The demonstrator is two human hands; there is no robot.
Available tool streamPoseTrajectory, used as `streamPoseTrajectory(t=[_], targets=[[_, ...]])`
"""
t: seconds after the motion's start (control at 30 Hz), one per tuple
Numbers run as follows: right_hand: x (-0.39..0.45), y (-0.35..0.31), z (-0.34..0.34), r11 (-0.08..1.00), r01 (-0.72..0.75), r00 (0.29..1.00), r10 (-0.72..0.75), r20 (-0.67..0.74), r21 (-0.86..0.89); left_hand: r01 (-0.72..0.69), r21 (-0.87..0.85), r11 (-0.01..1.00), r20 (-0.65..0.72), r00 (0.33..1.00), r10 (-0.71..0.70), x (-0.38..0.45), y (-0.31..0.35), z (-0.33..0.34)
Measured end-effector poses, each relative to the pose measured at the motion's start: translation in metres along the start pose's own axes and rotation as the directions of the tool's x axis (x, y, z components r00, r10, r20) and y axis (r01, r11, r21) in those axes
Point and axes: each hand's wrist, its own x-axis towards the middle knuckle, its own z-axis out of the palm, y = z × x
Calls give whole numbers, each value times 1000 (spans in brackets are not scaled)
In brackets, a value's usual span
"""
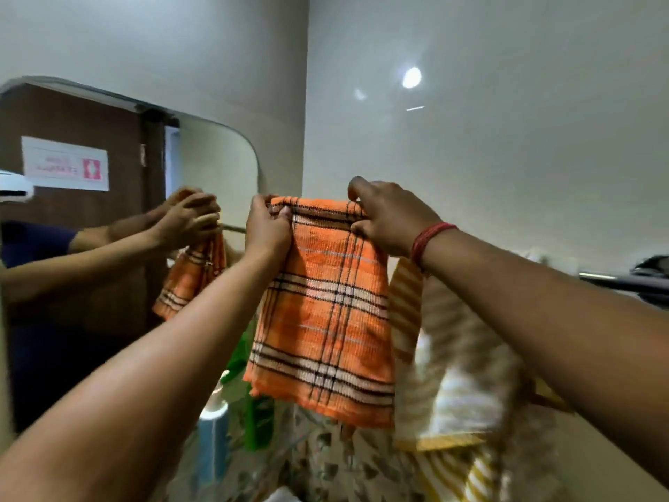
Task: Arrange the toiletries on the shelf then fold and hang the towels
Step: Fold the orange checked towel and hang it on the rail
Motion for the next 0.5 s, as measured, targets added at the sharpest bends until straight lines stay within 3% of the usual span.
streamPoseTrajectory(t=[0.3,0.4,0.47,0.5], targets=[[46,61,2,891,63,994,-95,-49,-450,-67,135,989,-22,997,70,68,6,74],[30,82,6,811,125,992,-107,65,-572,-251,413,876,29,965,262,54,-9,98],[21,92,7,769,159,987,-141,78,-620,-416,439,796,120,906,407,42,-17,110],[19,97,7,754,166,984,-170,55,-635,-443,401,802,167,896,411,38,-19,114]])
